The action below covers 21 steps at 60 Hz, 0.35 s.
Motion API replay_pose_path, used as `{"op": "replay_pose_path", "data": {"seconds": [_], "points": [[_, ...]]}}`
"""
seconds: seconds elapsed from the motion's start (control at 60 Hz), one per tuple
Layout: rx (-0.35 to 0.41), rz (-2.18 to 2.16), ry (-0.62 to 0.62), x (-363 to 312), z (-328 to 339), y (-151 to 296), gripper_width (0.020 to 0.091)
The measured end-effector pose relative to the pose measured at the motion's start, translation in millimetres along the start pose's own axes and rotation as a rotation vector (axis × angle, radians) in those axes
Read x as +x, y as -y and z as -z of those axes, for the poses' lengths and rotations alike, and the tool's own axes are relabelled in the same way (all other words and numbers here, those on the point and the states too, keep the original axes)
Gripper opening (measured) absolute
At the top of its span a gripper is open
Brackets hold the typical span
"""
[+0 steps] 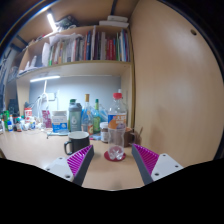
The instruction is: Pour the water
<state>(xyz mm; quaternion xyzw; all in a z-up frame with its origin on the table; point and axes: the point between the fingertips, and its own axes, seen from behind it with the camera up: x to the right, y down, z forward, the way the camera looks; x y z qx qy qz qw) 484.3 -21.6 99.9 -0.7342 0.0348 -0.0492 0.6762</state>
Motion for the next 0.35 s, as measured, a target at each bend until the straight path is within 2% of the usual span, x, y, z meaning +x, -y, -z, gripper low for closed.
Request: {"op": "replay_pose_path", "data": {"seconds": [0.067,0.133,0.35], "points": [[-0.004,-0.006,-0.017,-9,31,-4,0.0858],[-0.006,-0.019,-0.02,-22,59,-7,0.0843],[0.018,-0.003,0.055,-71,122,1,0.0848]]}}
